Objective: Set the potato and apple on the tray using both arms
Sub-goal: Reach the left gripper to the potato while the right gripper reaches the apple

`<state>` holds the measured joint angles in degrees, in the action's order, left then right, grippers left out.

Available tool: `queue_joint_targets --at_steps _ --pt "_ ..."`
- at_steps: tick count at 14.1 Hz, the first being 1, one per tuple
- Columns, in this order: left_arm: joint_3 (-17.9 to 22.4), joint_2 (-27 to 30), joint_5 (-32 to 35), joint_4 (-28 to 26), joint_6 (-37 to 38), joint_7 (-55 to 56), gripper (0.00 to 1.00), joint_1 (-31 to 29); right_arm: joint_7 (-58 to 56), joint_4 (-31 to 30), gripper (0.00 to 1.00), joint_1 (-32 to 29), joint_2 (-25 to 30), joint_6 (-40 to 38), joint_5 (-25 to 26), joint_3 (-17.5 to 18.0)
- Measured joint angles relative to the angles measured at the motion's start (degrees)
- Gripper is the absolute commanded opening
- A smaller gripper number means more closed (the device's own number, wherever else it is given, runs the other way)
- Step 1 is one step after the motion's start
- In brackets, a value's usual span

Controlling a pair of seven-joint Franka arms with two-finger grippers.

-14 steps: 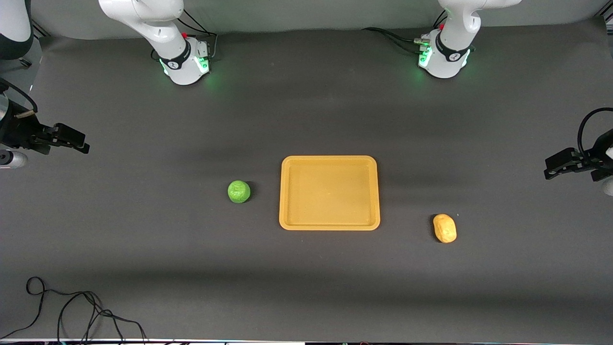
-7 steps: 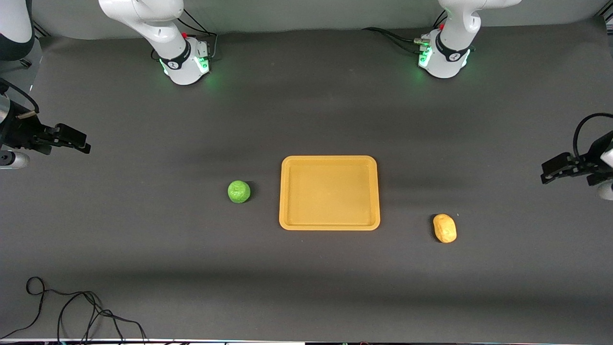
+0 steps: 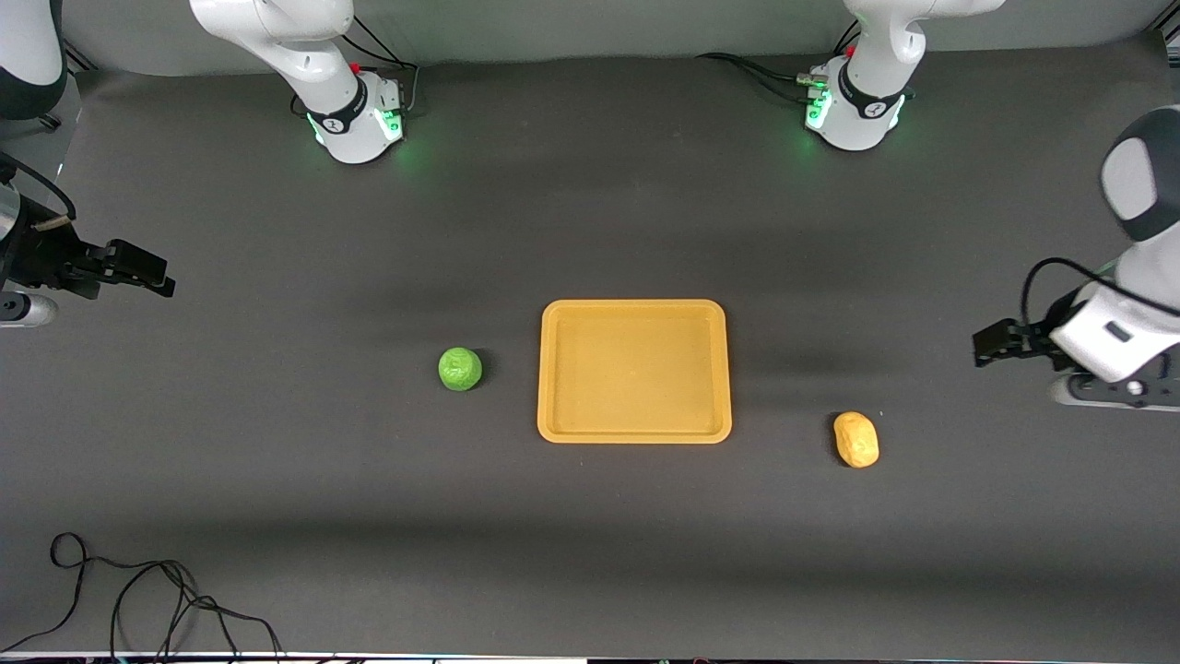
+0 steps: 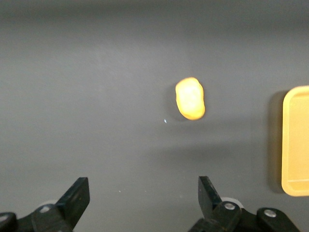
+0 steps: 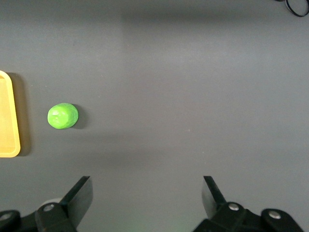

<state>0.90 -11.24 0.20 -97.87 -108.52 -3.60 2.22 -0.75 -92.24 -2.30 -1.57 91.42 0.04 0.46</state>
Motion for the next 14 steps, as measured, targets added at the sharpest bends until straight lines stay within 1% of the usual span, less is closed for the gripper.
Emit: queue_joint_targets --at_steps 2,4,6,8,10,14 --pt "-0.30 -3.34 -0.46 -0.92 -0.98 0.47 1.00 1.77 -0.01 0.01 1.00 0.03 -0.27 -0.01 0.00 0.00" --pt "-0.44 -8.57 -0.89 -1.49 -6.28 1.41 1.00 3.74 -0.01 0.02 1.00 0.31 -0.66 0.10 -0.03 0.02" --pt "-1.05 -14.05 -2.28 -1.66 -11.55 1.39 1.00 4.24 -0.01 0.03 1.00 2.03 -1.24 0.87 -0.07 0.04" --pt "-2.10 -19.22 -3.77 -1.70 -15.77 1.38 1.00 4.36 1.30 0.05 1.00 5.39 -1.88 2.33 -0.10 0.06" --pt "-2.58 -22.78 -4.03 -1.50 -20.03 1.38 1.00 4.57 5.20 0.04 1.00 9.58 -2.48 3.62 -0.12 0.15" --pt "-2.59 -25.23 -4.05 -0.35 -21.59 1.38 0.99 4.62 17.11 0.07 1.00 19.45 -3.95 6.37 -0.12 0.30"
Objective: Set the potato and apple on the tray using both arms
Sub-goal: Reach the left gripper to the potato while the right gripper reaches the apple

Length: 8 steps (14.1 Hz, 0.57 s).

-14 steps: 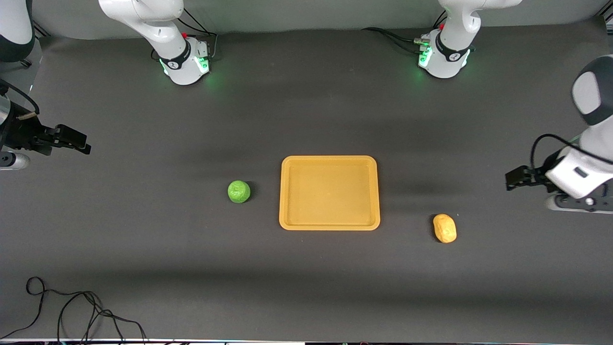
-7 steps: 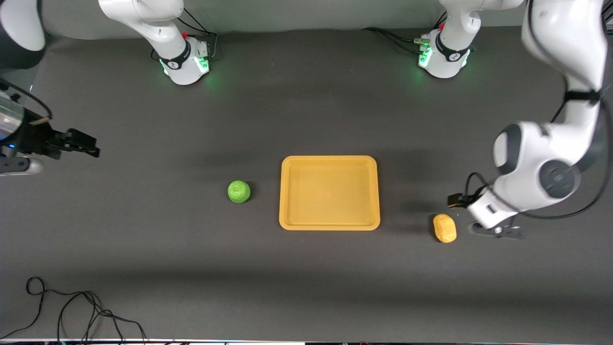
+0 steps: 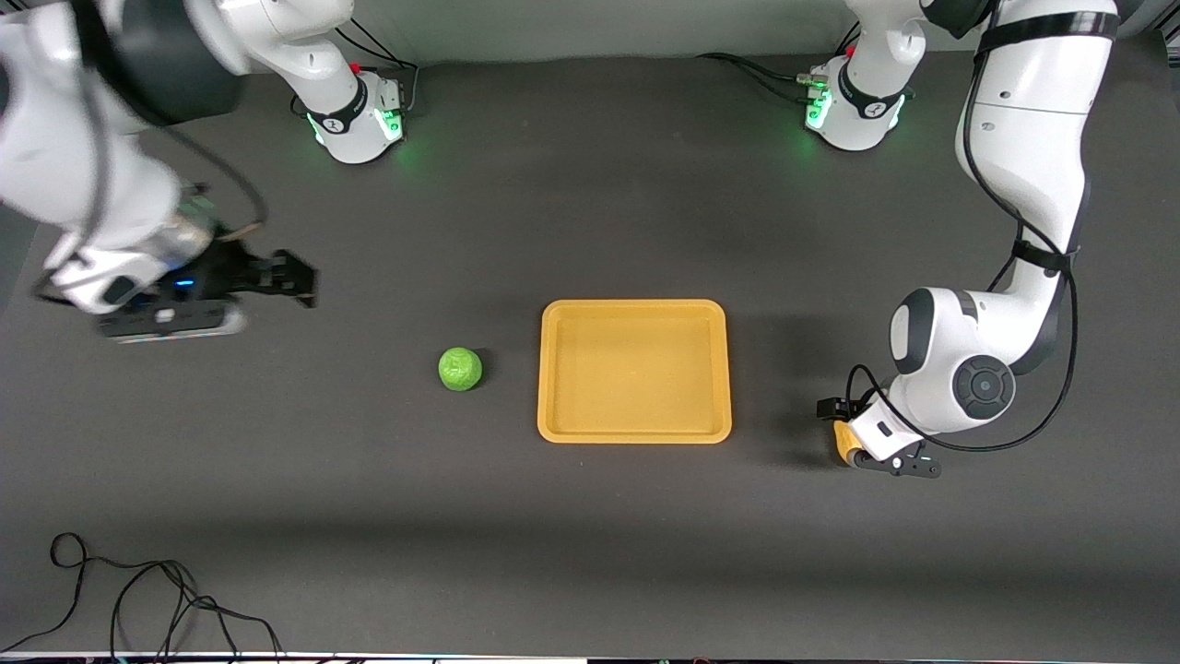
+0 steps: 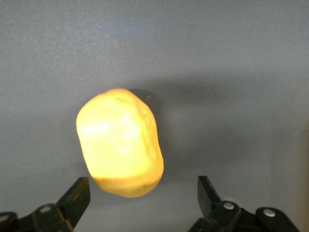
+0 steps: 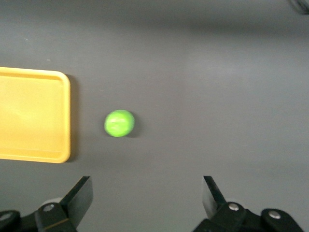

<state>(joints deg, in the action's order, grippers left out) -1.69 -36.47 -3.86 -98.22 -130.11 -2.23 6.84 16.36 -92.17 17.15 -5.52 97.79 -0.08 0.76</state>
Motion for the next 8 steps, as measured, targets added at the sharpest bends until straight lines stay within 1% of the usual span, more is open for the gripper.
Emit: queue_joint_targets --at_steps 1,2,3,5,6,7,8 --pt "0.02 -0.18 0.00 0.34 0.00 0.00 0.93 0.00 2.98 0.00 1.00 2.24 -0.41 0.59 0.00 0.03" --pt "0.05 -0.51 0.00 0.80 0.00 0.00 0.89 -0.01 5.56 0.00 1.00 4.48 -0.88 1.15 0.00 0.05" --pt "0.07 -1.06 -0.01 1.40 0.00 0.00 0.87 -0.01 7.02 0.00 1.00 6.04 -1.26 1.28 0.00 0.05" --pt "0.09 -2.21 -0.04 2.48 -0.59 0.02 0.81 -0.01 7.82 -0.02 1.00 6.66 -1.56 1.28 0.00 -0.01" --pt "0.12 -2.72 -0.06 2.84 -1.22 0.03 0.72 -0.01 7.82 -0.05 1.00 6.61 -1.59 1.24 0.00 -0.19" --pt "0.15 -3.16 -0.06 2.91 -1.64 0.03 0.57 -0.02 7.82 -0.23 1.00 6.59 -1.62 1.21 0.00 -0.25" --pt "0.16 -3.49 -0.10 2.92 -2.00 0.07 0.38 -0.03 7.82 -0.78 1.00 6.75 -1.64 1.27 0.00 -0.24"
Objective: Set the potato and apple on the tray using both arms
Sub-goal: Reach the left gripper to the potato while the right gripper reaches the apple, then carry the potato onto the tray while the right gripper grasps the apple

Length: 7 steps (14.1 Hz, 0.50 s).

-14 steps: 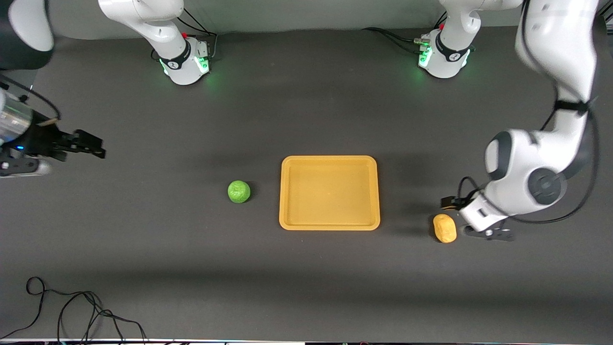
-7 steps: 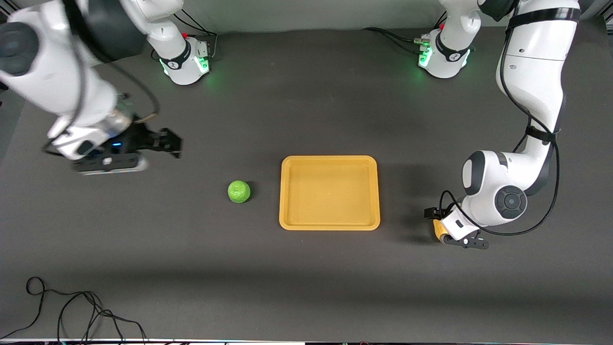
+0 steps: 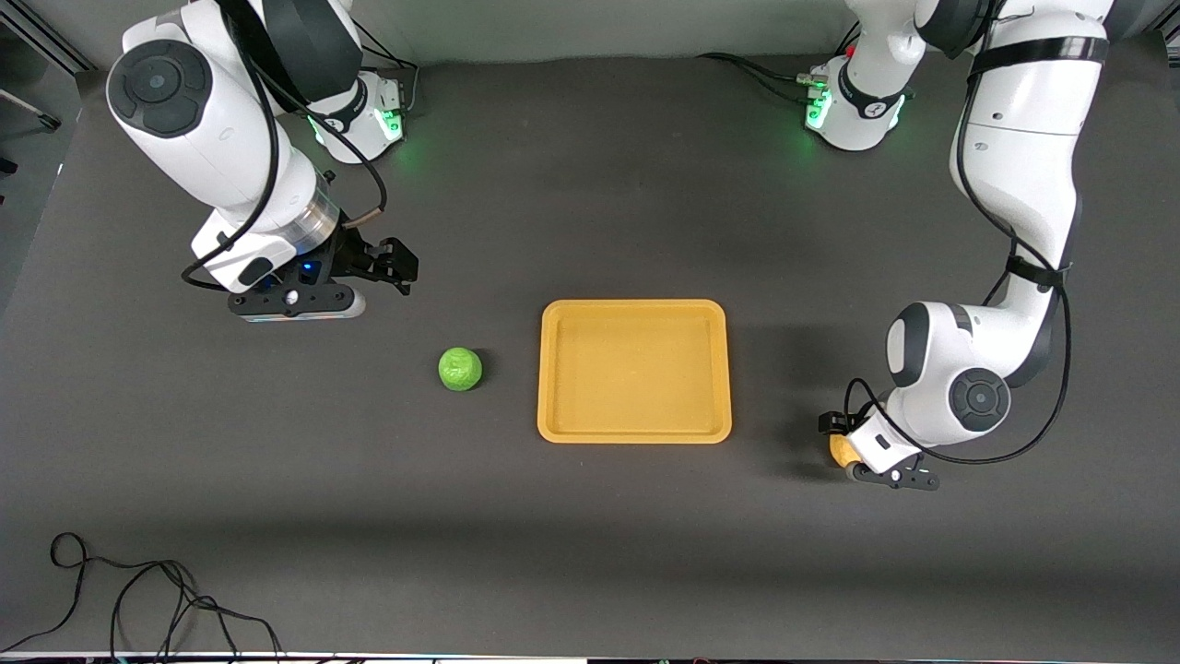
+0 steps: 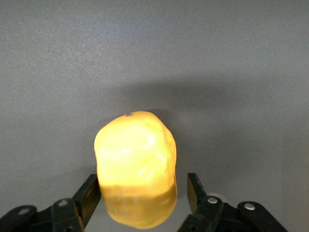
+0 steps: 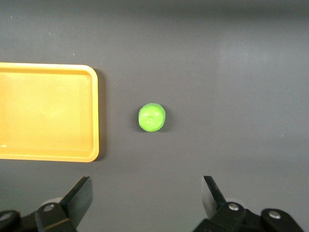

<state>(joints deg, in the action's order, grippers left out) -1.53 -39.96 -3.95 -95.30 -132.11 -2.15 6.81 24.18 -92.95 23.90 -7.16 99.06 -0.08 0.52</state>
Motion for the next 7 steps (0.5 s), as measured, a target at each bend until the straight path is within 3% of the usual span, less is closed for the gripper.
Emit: queue_joint_targets --at_steps 1,3,7 --pt "0.02 -0.10 -0.08 0.04 -0.16 0.08 0.18 -0.02 0.00 -1.04 1.00 0.23 0.01 0.46 0.00 0.00" --pt "0.05 -0.09 -0.26 1.12 0.45 0.38 0.00 -0.12 0.00 -4.80 1.00 0.55 0.29 4.24 0.00 0.01" --pt "-1.74 1.20 -0.65 7.80 11.36 7.83 0.00 0.05 0.00 -15.14 1.00 0.61 1.38 15.25 0.00 0.00"
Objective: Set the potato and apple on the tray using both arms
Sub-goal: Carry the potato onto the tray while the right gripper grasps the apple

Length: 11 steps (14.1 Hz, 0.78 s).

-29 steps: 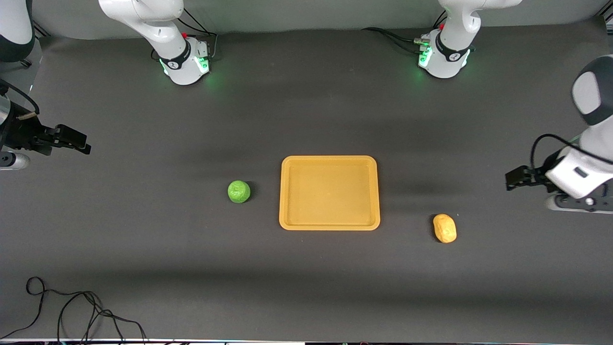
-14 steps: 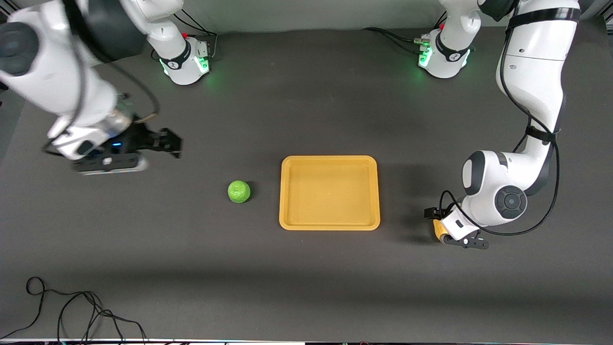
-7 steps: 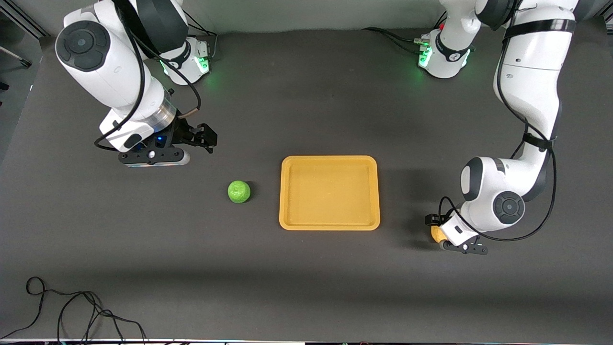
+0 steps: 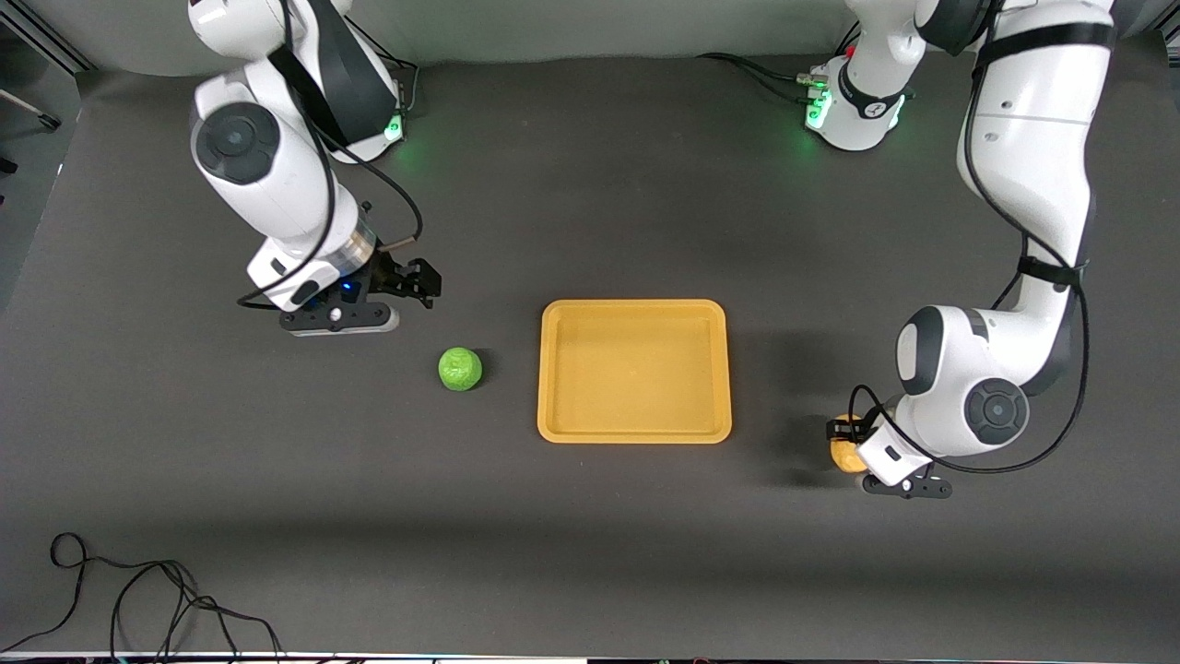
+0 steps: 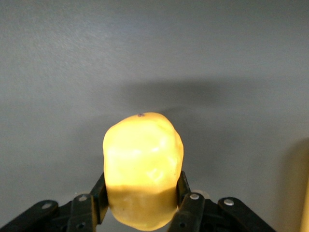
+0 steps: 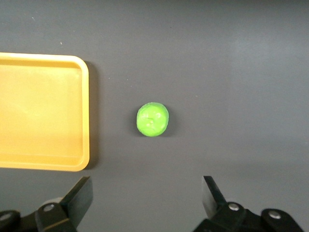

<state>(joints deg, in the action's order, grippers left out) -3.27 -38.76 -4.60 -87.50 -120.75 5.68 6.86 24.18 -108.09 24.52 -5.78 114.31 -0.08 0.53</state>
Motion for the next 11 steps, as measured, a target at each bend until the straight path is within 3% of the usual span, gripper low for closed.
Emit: queue_joint_targets --at_steps 3,5,8,11 --pt "-7.70 1.53 -0.03 5.64 7.74 14.16 0.00 0.91 0.00 -7.80 1.00 0.02 0.13 9.71 0.00 0.00" --pt "-12.26 1.48 0.28 6.09 9.51 22.33 0.01 2.79 0.00 -11.95 1.00 0.03 -0.41 15.74 0.00 0.00" --pt "-12.98 -0.60 1.49 4.15 9.63 28.66 0.05 9.39 0.00 -14.63 1.00 0.06 -3.84 22.04 0.00 0.00" --pt "-12.83 -2.73 4.46 1.26 7.84 29.56 0.08 10.93 0.00 -14.92 1.00 0.07 -8.93 27.39 0.00 0.00"
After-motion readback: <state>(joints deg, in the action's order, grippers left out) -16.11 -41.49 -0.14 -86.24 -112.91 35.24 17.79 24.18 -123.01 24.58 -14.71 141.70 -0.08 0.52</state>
